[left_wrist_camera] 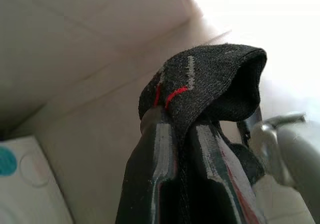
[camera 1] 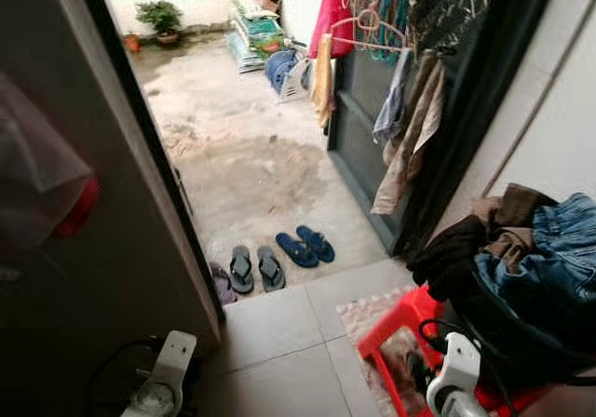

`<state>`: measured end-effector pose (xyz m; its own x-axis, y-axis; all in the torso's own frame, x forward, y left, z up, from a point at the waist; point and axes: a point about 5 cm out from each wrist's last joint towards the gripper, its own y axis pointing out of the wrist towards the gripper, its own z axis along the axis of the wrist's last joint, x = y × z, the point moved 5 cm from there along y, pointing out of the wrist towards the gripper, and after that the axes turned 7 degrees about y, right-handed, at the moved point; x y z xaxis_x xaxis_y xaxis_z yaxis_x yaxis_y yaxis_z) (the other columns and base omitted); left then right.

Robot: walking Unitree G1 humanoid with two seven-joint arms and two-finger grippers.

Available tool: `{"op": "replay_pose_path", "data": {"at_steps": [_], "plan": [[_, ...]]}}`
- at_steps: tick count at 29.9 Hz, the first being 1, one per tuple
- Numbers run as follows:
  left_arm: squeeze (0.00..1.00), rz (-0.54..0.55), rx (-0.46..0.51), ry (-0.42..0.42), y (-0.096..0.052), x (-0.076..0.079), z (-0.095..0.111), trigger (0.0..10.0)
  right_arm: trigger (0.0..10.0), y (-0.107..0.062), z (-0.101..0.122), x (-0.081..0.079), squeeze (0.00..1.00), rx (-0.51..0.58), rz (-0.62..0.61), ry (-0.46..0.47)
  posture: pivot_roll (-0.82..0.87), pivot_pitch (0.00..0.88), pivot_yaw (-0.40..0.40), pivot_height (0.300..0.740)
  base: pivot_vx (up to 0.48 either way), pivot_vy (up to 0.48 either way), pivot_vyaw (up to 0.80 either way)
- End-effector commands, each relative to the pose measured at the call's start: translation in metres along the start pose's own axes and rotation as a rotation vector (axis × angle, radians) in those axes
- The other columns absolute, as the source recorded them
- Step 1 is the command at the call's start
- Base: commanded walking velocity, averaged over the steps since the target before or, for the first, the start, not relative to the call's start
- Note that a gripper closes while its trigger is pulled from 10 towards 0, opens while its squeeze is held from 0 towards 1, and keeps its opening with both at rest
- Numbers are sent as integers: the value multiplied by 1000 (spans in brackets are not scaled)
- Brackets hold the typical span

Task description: Clothes washing

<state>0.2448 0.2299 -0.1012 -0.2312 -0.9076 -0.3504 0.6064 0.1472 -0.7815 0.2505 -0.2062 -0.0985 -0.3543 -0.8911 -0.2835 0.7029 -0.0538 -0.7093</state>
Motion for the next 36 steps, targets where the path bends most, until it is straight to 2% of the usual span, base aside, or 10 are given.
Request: {"op": "replay_pose_path", "data": {"at_steps": [1, 18, 27, 36], "plan": [[0, -2, -8, -8, 0, 2, -2, 10000, 10000, -2, -2, 9, 0, -5, -23, 1, 35, 19, 0, 732, 0, 0, 800], [0, -6, -21, -19, -1, 4, -9, 10000, 10000, -3, -3, 10, 0, -7, -19, -6, 35, 5, -2, 732, 0, 0, 800], [0, -3, -40, -26, -3, 2, -20, 10000, 10000, -3, -3, 11, 0, -8, -18, -8, 35, 1, -4, 732, 0, 0, 800], [0, 3, -74, -48, -7, 0, -41, 10000, 10000, -3, -4, 11, 0, -10, -16, -10, 35, 0, -5, 732, 0, 0, 800]]}}
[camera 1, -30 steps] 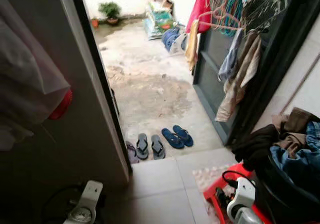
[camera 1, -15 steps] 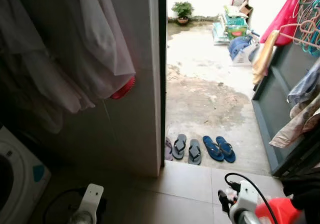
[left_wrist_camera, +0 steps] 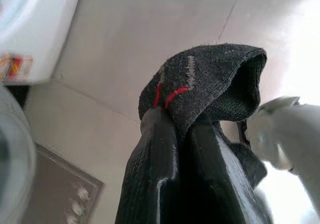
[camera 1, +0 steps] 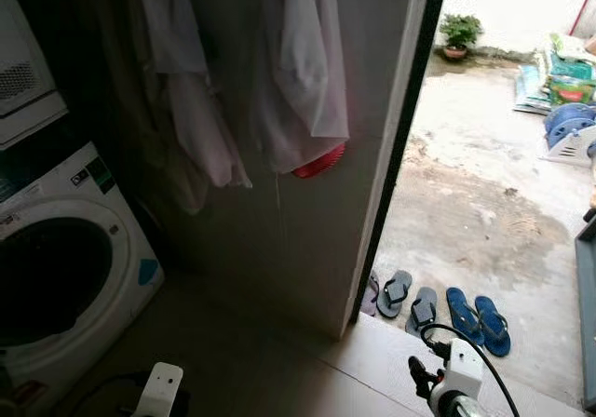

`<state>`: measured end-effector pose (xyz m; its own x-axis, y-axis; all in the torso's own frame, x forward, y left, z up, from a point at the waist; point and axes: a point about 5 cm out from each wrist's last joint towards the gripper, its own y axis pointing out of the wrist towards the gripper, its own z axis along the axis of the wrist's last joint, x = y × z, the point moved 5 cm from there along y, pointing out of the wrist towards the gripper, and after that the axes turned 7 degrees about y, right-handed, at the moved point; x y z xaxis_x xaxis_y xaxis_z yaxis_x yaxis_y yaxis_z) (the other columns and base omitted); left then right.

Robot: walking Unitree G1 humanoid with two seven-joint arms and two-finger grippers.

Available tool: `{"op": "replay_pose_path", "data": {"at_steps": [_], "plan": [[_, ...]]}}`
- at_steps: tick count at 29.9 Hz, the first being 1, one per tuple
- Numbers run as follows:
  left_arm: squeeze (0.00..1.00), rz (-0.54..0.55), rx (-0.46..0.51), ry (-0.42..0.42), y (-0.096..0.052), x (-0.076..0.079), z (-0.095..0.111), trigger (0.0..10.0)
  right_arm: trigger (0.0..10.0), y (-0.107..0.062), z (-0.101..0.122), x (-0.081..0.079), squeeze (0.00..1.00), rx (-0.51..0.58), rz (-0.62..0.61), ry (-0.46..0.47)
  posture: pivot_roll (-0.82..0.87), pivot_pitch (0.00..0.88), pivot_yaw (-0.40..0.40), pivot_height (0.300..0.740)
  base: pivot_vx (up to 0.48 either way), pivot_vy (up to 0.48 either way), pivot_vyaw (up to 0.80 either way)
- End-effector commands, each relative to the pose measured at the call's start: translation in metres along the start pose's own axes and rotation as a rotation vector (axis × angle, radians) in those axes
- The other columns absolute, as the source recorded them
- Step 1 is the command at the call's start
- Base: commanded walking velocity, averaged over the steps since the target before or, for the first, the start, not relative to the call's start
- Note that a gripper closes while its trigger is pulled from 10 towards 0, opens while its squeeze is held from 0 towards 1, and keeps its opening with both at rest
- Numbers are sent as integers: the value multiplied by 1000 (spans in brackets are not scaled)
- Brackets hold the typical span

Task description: Clothes washing

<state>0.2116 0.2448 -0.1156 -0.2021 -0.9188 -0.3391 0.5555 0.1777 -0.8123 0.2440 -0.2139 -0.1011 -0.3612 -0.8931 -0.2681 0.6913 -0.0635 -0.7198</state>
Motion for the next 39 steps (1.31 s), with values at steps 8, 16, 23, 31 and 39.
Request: {"op": "replay_pose_path", "data": {"at_steps": [8, 16, 23, 31, 39], "plan": [[0, -7, -16, -29, -1, 4, -8, 10000, 10000, -1, -1, 1, 0, -1, 2, -6, 35, 0, -5, 732, 0, 0, 800], [0, -21, -9, -35, -1, 19, -2, 10000, 10000, 0, -1, 1, 0, -1, 1, -4, 35, 4, -8, 732, 0, 0, 800], [0, -24, 0, -44, 0, 23, 4, 10000, 10000, 0, 0, 1, 0, 0, 0, -3, 37, 8, -7, 732, 0, 0, 800], [0, -5, 3, -53, 0, 6, 2, 10000, 10000, 0, 0, 1, 0, 0, 2, -4, 38, 16, -5, 732, 0, 0, 800], [0, 18, 6, -98, -2, -9, -7, 10000, 10000, 0, 0, 1, 0, 3, -4, 15, 38, 16, -5, 732, 0, 0, 270]]}}
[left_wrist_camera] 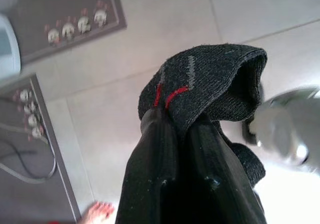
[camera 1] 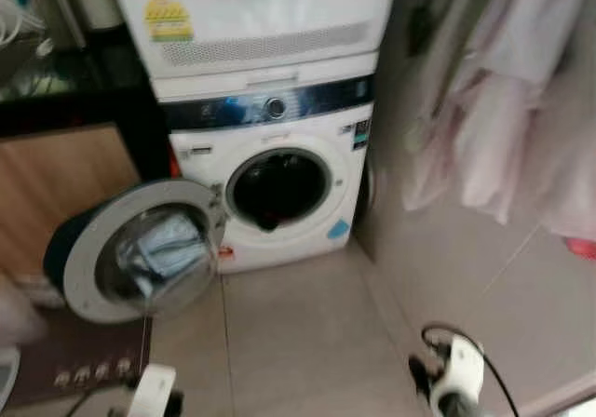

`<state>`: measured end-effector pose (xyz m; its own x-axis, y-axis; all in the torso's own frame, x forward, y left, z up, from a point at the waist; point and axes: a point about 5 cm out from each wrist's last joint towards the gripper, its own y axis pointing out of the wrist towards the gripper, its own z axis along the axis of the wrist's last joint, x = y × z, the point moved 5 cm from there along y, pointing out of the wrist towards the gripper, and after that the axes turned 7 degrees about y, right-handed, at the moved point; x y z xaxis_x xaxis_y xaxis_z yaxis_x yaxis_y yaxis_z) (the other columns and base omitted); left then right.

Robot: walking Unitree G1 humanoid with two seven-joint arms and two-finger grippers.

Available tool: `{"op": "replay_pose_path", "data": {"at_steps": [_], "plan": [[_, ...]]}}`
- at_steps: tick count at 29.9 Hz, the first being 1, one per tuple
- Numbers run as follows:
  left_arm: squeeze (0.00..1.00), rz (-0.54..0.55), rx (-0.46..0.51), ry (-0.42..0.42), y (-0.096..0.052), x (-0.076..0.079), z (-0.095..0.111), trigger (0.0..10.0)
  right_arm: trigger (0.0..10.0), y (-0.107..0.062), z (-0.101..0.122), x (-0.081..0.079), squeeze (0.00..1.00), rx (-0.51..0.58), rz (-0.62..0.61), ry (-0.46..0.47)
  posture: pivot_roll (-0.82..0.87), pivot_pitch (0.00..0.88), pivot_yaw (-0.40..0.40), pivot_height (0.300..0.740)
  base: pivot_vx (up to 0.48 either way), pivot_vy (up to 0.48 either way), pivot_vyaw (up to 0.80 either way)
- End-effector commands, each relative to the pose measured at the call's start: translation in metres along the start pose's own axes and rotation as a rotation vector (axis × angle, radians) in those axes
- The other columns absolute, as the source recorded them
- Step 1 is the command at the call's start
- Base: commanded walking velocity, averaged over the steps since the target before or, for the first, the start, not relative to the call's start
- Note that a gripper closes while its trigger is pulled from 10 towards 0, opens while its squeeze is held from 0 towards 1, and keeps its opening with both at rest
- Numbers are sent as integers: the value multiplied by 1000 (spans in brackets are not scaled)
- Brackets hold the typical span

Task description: Clothes washing

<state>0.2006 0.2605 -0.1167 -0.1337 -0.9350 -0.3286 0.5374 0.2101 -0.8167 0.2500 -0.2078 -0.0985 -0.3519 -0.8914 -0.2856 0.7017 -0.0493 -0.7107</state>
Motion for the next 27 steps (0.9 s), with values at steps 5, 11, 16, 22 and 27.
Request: {"op": "replay_pose_path", "data": {"at_steps": [5, 11, 16, 22, 27], "plan": [[0, 26, 119, -135, 1, 1, 30, 10000, 10000, -2, 2, 9, 0, 31, -17, 1, 39, 26, -9, 732, 0, 0, 0], [0, 91, 364, -192, -3, -12, 123, 10000, 10000, -5, 22, 8, 0, 169, -17, -60, 36, 25, -10, 732, 0, 0, 0], [0, 149, 541, -200, -19, -32, 187, 10000, 10000, -10, 39, 5, 0, 308, -13, -64, 31, 27, -8, 732, 0, 0, 0], [0, 196, 952, -161, -78, -40, 296, 10000, 10000, -21, 59, -3, 0, 481, 40, -91, 19, 31, -12, 732, 0, 0, 0], [0, 185, 1136, -135, -109, -25, 328, 10000, 10000, -44, 229, -46, 0, 847, 117, -185, 26, 18, -12, 732, 0, 0, 0]]}}
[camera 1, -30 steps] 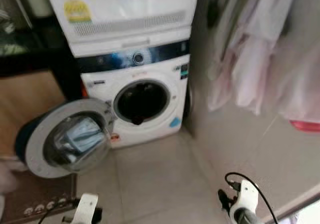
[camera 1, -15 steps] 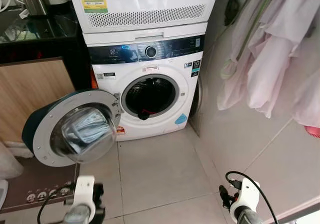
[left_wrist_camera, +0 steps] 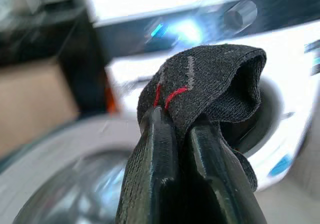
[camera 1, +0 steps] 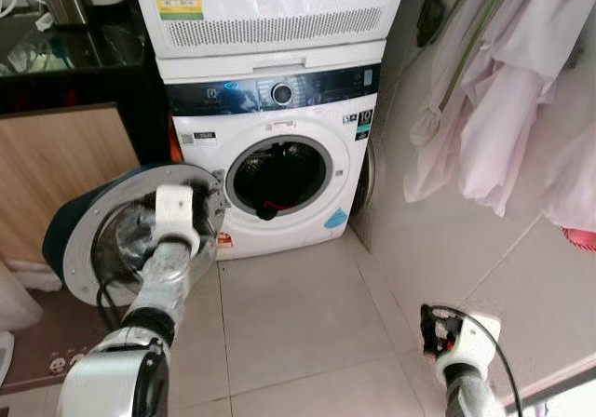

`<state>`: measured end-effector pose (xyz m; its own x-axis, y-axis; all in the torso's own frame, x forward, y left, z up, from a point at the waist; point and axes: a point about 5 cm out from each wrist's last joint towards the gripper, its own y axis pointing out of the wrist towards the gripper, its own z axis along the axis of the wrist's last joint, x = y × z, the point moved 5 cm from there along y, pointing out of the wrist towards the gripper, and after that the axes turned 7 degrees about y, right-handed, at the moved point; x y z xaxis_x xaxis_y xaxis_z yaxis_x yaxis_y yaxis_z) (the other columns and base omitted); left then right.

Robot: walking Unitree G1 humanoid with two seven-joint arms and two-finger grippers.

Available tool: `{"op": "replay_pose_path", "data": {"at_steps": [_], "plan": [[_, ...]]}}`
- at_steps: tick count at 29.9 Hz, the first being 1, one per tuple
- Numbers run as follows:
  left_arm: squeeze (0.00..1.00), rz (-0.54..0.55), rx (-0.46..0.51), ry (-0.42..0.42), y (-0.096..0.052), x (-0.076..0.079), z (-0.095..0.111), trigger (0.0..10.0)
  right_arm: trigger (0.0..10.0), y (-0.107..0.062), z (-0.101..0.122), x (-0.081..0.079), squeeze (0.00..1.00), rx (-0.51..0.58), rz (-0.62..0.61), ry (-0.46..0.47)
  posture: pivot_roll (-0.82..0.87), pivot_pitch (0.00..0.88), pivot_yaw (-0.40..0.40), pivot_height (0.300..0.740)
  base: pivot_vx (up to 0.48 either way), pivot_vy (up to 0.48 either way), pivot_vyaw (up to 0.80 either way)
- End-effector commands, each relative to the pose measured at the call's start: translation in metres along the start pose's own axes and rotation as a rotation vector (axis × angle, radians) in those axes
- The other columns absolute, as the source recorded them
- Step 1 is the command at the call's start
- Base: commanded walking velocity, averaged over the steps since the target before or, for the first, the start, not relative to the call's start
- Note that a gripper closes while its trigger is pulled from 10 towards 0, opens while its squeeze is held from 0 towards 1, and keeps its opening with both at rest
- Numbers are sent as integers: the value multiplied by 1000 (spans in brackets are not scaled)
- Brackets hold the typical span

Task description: Clothes washing

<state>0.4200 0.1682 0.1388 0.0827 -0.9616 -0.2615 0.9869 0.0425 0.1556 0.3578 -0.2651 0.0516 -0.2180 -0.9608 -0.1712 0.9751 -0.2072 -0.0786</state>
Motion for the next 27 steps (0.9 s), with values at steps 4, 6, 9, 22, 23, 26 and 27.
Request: {"op": "replay_pose_path", "data": {"at_steps": [4, 6, 9, 22, 23, 26, 27], "plan": [[0, -35, 92, 59, -3, 11, 13, 10000, 10000, 17, 63, -23, 0, 245, 46, -27, 23, 2, -3, 732, 0, 0, 0], [0, -65, 133, 86, -5, 18, 19, 10000, 10000, 17, 77, -29, 0, 313, 55, -30, 17, 0, 3, 732, 0, 0, 0], [0, -63, 137, 81, -6, 19, 19, 10000, 10000, 18, 80, -33, 0, 327, 68, -30, 15, 0, 3, 732, 0, 0, 0], [0, 32, 173, 105, -16, 2, 15, 10000, 10000, 8, 51, -41, 0, 237, 123, -73, 23, 0, -13, 732, 0, 0, 0], [0, 32, 172, 107, -16, 2, 14, 10000, 10000, 8, 50, -41, 0, 232, 123, -75, 23, 0, -13, 732, 0, 0, 0], [0, 31, 171, 112, -14, 3, 16, 10000, 10000, 8, 49, -37, 0, 223, 110, -73, 28, 0, -15, 732, 0, 0, 0], [0, 31, 171, 112, -14, 3, 16, 10000, 10000, 8, 49, -37, 0, 223, 110, -73, 28, 0, -15, 732, 0, 0, 0]]}}
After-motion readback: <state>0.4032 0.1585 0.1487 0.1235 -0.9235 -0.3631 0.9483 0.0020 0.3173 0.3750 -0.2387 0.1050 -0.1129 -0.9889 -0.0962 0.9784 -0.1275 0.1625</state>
